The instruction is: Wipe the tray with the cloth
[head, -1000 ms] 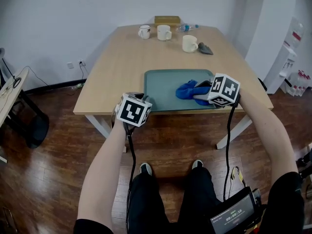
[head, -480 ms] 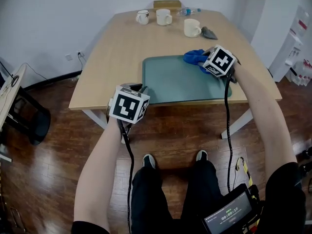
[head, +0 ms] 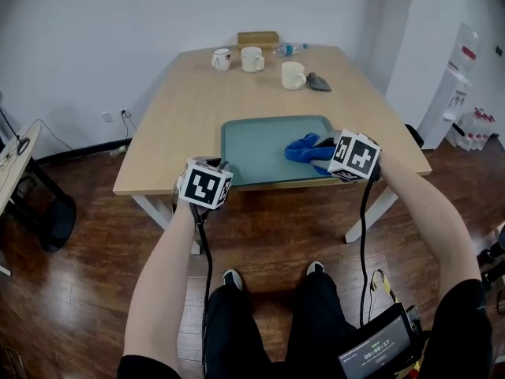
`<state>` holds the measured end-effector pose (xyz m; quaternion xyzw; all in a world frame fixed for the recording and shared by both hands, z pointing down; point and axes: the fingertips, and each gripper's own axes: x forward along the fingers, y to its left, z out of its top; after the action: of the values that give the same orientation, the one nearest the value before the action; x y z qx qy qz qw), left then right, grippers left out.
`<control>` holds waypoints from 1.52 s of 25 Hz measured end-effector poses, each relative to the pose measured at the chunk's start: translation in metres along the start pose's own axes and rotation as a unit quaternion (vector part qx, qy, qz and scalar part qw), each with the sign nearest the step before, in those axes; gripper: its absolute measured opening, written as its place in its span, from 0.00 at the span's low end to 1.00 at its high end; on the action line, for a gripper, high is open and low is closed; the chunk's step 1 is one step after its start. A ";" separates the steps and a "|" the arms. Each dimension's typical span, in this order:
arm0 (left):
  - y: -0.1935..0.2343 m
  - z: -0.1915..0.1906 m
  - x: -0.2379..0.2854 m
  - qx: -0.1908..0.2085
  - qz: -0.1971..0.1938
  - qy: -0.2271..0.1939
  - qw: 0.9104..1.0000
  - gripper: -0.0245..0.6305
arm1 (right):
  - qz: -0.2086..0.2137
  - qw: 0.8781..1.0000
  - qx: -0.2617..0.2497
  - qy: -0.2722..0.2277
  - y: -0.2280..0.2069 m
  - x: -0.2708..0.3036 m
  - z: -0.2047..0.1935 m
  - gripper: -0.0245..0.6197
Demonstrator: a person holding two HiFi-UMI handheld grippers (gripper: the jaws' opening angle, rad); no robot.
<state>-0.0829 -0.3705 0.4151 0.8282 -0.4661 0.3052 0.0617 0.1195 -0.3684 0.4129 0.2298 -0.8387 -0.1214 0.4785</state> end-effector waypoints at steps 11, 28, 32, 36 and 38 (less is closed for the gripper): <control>0.004 0.001 -0.011 0.008 0.017 -0.007 1.000 0.14 | -0.075 0.997 0.024 0.026 -0.056 0.022 -0.013 0.20; 0.005 0.006 -0.010 0.015 0.020 -0.009 1.000 0.14 | -0.059 0.996 0.004 0.063 -0.061 0.016 -0.013 0.20; 0.005 0.007 -0.008 0.016 0.022 -0.011 1.000 0.14 | -0.042 0.997 0.002 0.069 -0.023 -0.006 -0.018 0.20; 0.005 0.004 -0.007 0.017 0.024 -0.008 1.000 0.14 | -0.033 0.996 0.033 0.072 -0.001 -0.017 -0.022 0.20; 0.003 0.005 -0.006 0.023 0.028 -0.012 0.999 0.14 | -0.029 0.996 0.058 0.068 0.001 -0.024 -0.024 0.20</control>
<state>-0.0858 -0.3696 0.4073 0.8197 -0.4824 0.3074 0.0288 0.1501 -0.3550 0.4079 0.2894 -0.8027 -0.0704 0.5167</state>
